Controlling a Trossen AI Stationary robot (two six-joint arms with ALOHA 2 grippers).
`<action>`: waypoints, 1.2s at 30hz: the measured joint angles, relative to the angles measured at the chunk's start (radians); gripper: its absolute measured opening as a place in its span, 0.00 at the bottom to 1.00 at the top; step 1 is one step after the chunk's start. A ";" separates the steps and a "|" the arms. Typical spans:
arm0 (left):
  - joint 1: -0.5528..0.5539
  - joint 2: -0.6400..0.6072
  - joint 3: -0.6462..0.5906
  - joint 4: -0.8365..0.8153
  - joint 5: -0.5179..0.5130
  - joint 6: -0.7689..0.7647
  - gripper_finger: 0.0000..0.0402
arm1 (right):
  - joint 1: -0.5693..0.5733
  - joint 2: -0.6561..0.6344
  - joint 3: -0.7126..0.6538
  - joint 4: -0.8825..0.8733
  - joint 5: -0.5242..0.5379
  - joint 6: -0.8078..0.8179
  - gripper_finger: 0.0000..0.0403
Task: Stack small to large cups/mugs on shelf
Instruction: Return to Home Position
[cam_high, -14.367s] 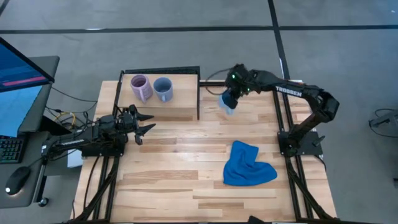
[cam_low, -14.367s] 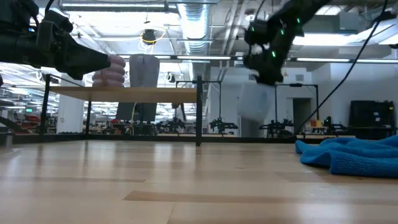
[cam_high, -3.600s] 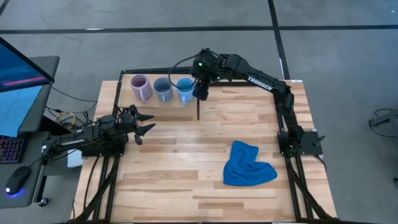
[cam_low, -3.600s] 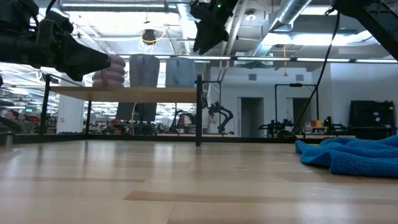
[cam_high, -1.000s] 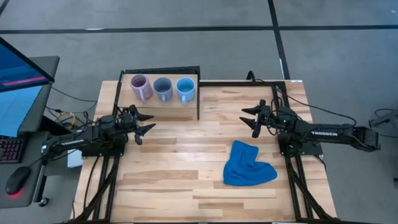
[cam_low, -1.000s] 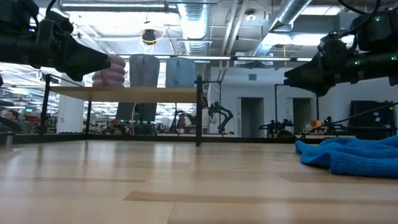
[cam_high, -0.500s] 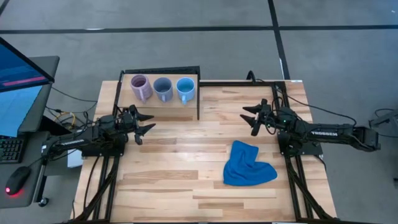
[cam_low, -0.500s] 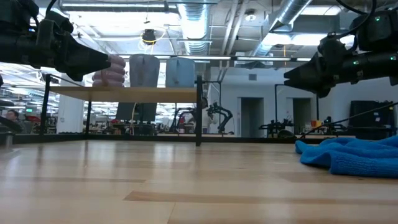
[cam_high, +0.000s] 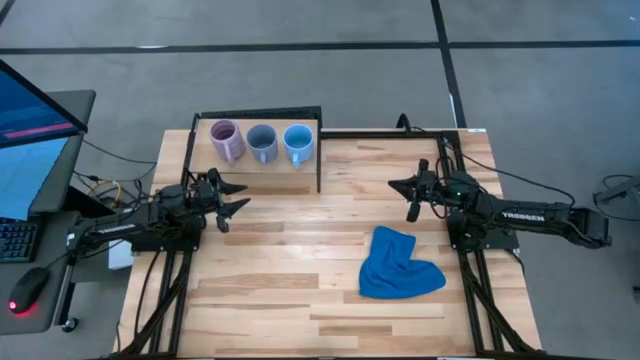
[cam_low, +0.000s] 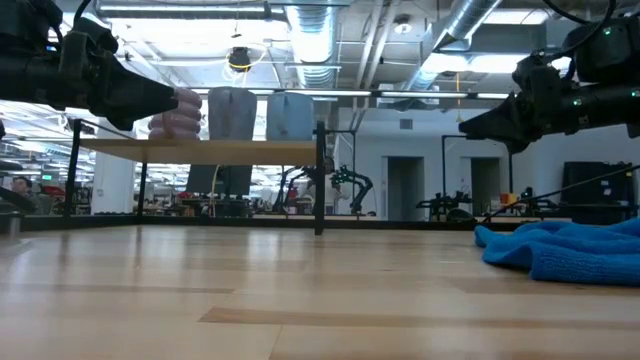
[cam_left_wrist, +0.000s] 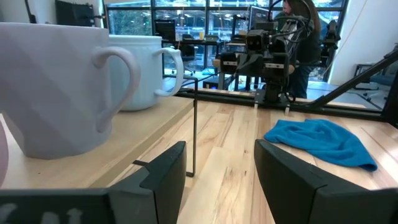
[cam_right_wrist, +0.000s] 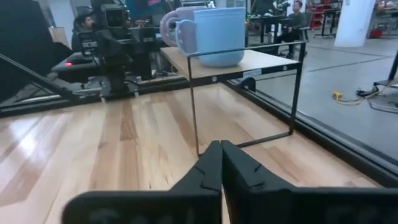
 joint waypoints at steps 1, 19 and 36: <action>0.000 0.000 0.000 0.000 0.000 0.000 0.45 | -0.008 -0.012 0.000 -0.010 -0.007 -0.004 0.03; 0.000 0.000 0.000 0.000 -0.001 0.000 0.45 | -0.122 -0.271 0.000 -0.256 -0.100 -0.015 0.03; 0.000 0.000 0.000 0.000 -0.002 0.000 0.45 | -0.151 -0.503 0.000 -0.481 -0.105 -0.008 0.02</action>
